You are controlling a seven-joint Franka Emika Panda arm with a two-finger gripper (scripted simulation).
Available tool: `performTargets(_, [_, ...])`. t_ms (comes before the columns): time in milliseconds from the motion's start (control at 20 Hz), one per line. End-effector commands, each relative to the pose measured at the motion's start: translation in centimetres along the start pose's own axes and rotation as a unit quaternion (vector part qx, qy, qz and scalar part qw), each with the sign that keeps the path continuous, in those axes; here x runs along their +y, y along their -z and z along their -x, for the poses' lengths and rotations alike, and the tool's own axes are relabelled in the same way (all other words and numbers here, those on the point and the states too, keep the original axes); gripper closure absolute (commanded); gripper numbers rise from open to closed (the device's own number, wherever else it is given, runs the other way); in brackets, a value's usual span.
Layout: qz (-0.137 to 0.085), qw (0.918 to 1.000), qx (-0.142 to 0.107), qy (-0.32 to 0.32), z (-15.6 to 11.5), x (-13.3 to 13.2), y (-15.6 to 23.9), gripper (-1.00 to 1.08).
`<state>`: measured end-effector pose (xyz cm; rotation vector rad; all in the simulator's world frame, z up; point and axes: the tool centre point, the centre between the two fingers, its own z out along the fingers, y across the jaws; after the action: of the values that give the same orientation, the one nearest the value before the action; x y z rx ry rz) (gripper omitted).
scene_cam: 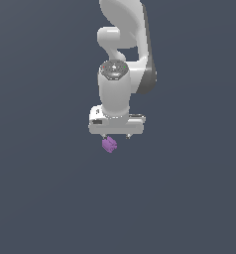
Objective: Pick up the object and move it to a goal position.
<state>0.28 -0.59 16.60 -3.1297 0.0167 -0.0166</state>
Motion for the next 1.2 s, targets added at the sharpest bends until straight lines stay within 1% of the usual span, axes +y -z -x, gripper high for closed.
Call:
performTargets(0, [0.000,1.0000,0.000,0.000,0.0,0.0,0.0,-0.92])
performTargets(400, [-0.005,0.9998,0.013,-0.012,-1.1,0.6,2.2,-0.92])
performTargets(650, [-0.004,0.9998,0.013,-0.011,-1.1,0.6,2.2,-0.92])
performTargets(900, [-0.003,0.9999,0.013,0.006,-0.9,0.8,1.7,-0.92])
performTargets(1150, [-0.001,0.9992,0.011,0.039,-0.6,1.2,0.9,-0.92])
